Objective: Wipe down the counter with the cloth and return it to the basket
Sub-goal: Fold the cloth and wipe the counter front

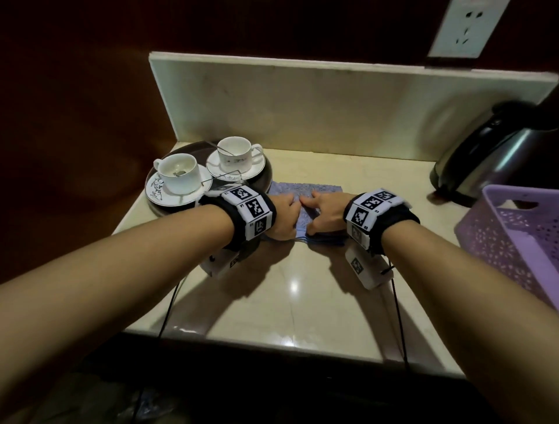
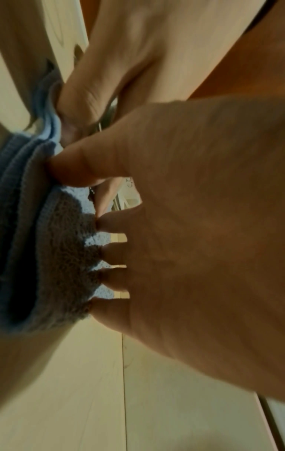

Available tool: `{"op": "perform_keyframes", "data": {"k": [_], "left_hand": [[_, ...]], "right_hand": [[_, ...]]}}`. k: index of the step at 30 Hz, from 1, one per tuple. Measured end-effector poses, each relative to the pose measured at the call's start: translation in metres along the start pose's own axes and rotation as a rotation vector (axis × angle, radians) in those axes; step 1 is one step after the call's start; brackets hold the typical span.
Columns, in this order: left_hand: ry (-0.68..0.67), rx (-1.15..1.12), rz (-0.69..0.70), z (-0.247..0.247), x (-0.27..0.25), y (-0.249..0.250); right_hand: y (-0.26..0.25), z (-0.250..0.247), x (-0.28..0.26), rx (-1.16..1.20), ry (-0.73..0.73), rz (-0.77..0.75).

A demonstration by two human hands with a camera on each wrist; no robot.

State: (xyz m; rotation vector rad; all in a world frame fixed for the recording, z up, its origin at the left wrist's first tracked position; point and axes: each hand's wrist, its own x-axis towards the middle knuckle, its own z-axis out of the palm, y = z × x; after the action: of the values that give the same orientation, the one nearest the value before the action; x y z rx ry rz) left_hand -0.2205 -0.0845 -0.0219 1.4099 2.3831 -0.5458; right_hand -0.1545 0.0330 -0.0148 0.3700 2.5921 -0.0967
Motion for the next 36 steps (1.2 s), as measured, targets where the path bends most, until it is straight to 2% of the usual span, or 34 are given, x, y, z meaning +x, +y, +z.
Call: {"op": "perform_keyframes", "data": {"k": [17,36], "left_hand": [[0.034,-0.046,0.137,0.059,-0.11,0.021],[0.026,0.004,0.153,0.098,-0.17,0.037]], "right_hand": [[-0.055,0.059,-0.091,-0.01,-0.032,0.014],[-0.085,0.092,-0.143,-0.094,-0.013,-0.042]]}}
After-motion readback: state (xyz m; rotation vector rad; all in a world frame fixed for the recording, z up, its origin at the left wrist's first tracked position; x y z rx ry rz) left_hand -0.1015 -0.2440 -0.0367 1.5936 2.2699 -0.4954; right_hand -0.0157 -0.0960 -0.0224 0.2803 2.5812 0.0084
